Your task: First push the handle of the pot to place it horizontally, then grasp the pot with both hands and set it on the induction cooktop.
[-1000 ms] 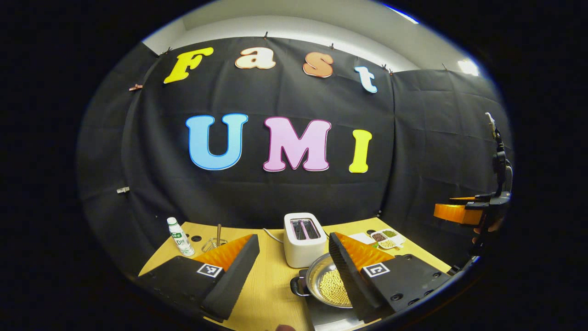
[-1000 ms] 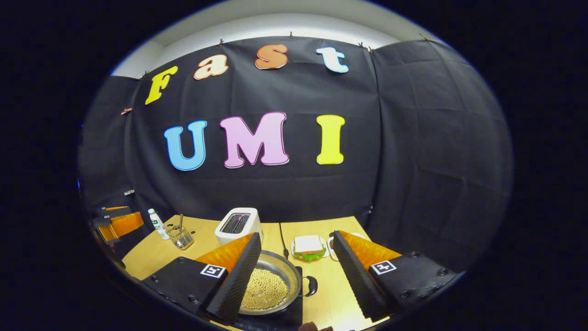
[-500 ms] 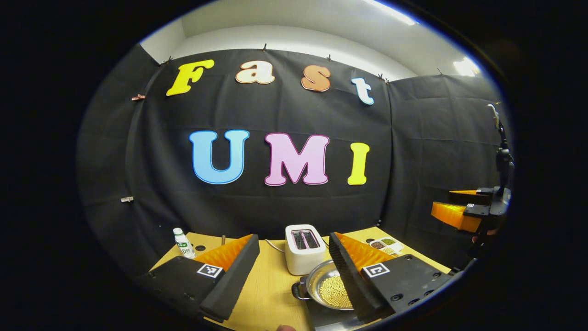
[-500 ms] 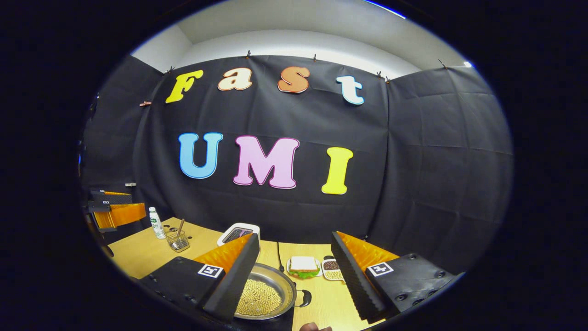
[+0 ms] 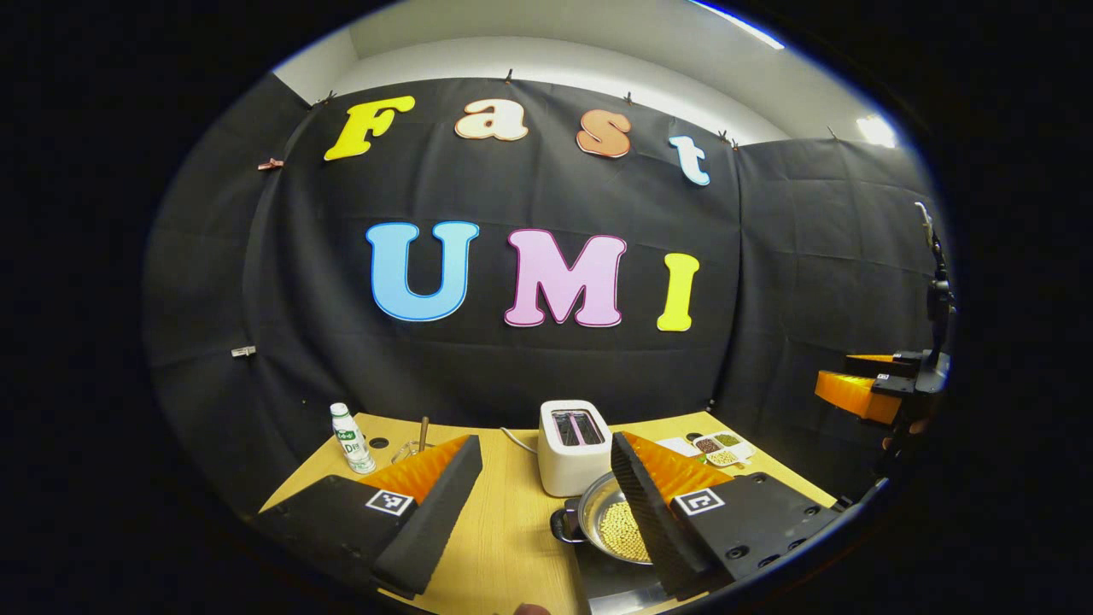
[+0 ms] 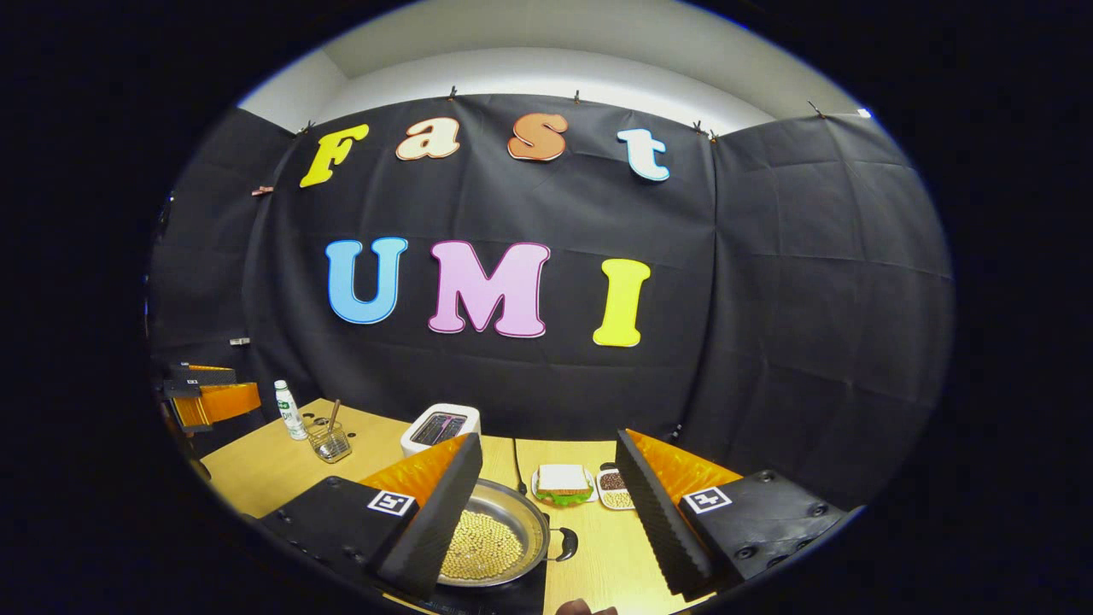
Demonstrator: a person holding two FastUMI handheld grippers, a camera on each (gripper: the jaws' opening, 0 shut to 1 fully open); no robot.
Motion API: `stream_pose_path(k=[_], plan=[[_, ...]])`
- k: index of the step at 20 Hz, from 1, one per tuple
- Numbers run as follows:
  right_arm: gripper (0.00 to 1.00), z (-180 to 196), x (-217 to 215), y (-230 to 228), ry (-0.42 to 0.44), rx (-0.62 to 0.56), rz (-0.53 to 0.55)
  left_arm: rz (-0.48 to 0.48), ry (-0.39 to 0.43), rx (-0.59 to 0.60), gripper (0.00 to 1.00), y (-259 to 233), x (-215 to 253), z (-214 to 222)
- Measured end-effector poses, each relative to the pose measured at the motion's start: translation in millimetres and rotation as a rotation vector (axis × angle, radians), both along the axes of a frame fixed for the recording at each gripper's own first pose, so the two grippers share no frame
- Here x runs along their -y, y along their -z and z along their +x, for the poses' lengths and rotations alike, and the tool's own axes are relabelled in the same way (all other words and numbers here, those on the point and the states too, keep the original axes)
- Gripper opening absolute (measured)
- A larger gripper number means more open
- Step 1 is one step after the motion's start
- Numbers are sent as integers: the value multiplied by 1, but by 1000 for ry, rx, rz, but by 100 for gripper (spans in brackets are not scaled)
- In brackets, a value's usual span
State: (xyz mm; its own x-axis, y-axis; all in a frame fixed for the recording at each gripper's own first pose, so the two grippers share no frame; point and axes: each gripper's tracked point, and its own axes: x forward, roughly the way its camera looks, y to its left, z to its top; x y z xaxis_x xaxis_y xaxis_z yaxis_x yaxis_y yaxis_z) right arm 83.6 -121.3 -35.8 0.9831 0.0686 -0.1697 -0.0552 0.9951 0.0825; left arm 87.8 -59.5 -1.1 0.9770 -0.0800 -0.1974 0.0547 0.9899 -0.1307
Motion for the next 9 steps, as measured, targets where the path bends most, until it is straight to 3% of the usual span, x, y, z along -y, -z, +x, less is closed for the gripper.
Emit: stream_pose_path(k=[9], plan=[[98, -5, 6, 5, 11, -8, -19, 7, 11, -8, 95, 1, 2, -1]])
